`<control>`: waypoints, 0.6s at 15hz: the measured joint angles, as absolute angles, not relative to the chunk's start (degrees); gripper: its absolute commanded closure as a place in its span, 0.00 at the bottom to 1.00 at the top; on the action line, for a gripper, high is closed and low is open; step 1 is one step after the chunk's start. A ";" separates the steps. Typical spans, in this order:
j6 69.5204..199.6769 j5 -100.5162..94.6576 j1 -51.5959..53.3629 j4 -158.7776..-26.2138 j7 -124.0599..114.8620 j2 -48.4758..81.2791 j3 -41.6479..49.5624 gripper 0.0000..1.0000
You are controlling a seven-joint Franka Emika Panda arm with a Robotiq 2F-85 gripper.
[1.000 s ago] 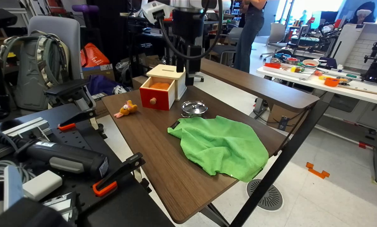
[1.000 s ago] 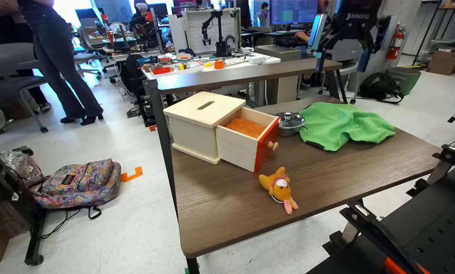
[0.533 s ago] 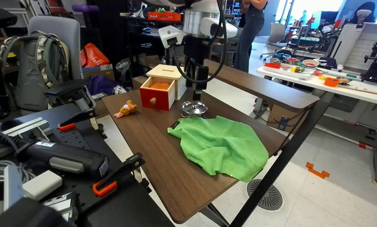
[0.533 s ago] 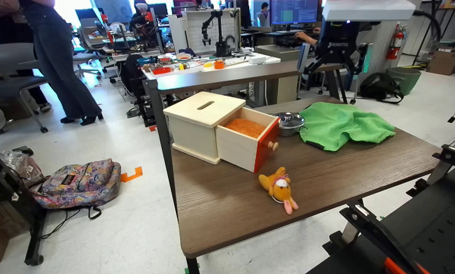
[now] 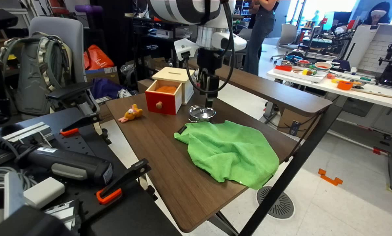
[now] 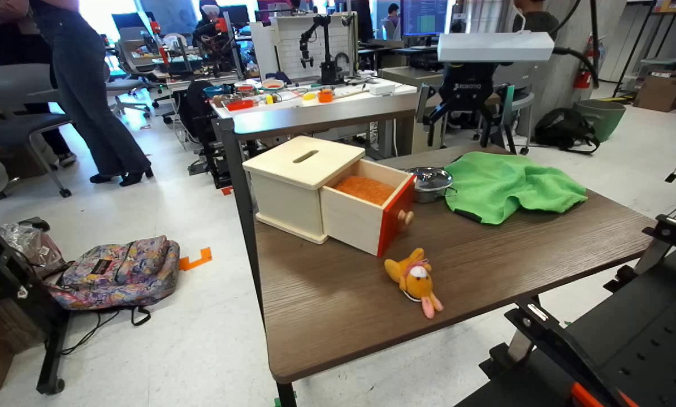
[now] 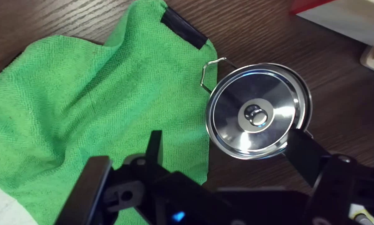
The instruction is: Remove the lid from the pot and put it on the table
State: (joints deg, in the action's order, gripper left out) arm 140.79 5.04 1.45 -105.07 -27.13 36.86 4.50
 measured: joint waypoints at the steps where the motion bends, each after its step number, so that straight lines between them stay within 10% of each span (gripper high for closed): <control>1: 140.79 5.04 1.88 -104.11 -27.90 37.82 4.79 0.00; 4: 140.79 5.04 3.19 -101.55 -29.88 40.52 5.58 0.00; 5: 140.78 5.04 3.56 -100.78 -30.37 41.32 5.75 0.25; 9: 140.69 5.04 4.24 -98.48 -31.69 43.56 5.98 0.51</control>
